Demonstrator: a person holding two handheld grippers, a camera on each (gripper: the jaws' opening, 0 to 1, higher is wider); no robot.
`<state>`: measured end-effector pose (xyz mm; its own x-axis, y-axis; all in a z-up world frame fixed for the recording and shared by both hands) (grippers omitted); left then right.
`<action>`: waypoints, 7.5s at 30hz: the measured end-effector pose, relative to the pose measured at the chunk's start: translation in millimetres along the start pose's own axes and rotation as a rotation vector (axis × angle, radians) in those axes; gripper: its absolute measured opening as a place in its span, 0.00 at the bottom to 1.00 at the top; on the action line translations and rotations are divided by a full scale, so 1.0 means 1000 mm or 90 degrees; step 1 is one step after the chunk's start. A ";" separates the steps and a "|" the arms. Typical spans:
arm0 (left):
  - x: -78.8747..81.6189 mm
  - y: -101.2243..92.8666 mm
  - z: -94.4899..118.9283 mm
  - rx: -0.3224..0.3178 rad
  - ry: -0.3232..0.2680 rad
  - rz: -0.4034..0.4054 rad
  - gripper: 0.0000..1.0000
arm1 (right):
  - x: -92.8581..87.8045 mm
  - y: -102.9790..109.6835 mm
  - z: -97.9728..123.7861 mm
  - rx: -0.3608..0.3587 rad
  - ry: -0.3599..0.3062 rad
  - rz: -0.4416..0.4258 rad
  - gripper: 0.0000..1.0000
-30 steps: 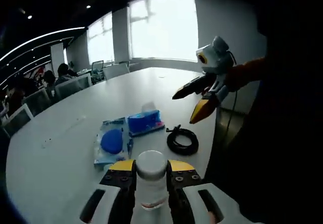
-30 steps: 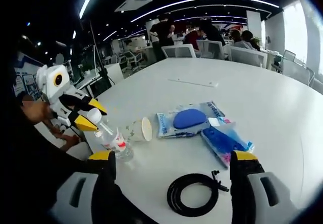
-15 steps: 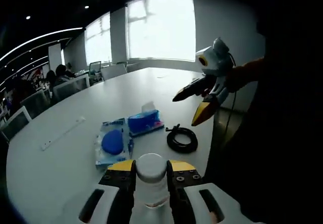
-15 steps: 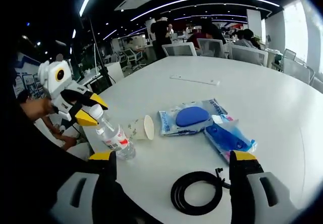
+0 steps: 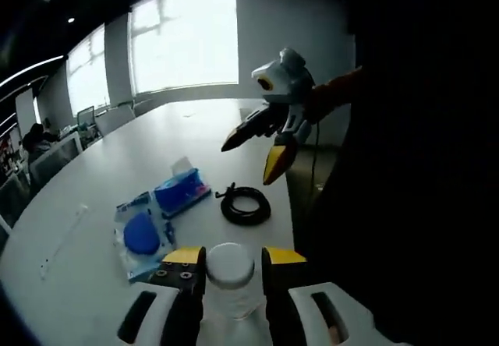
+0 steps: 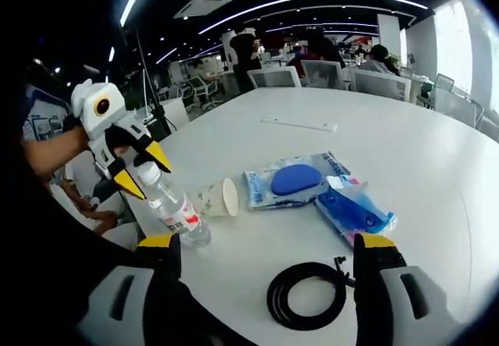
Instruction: Arrange the tabletop items into an orderly group along one side of the table until the central work area is clear of visible clutter.
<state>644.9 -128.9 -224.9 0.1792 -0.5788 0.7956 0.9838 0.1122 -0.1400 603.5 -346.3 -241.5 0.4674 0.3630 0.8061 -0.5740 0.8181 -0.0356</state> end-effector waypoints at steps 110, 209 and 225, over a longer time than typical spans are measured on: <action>-0.025 0.141 0.087 0.244 -0.028 0.207 0.20 | 0.003 -0.021 0.013 -0.110 -0.020 -0.039 0.89; -0.017 0.022 0.059 0.378 -0.233 0.489 1.00 | 0.007 -0.033 0.007 -0.052 -0.029 -0.030 1.00; -0.021 0.017 0.058 0.387 -0.195 0.463 1.00 | 0.009 -0.029 0.002 -0.052 -0.024 -0.023 0.96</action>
<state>656.9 -68.0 -209.7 0.6429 0.0196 0.7657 0.4481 0.8011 -0.3967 622.9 -367.5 -232.5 0.4600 0.3168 0.8294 -0.4997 0.8646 -0.0531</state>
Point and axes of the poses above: the point that each gripper's makers call its tool centre point, and the gripper's own axes: z roughly backward along the fingers, y roughly to its left, x roughly out of its top, the point moved 6 cm from there along z, roughly backward along the fingers, and after that the axes turned 13 degrees about z, right-handed, at the moved point
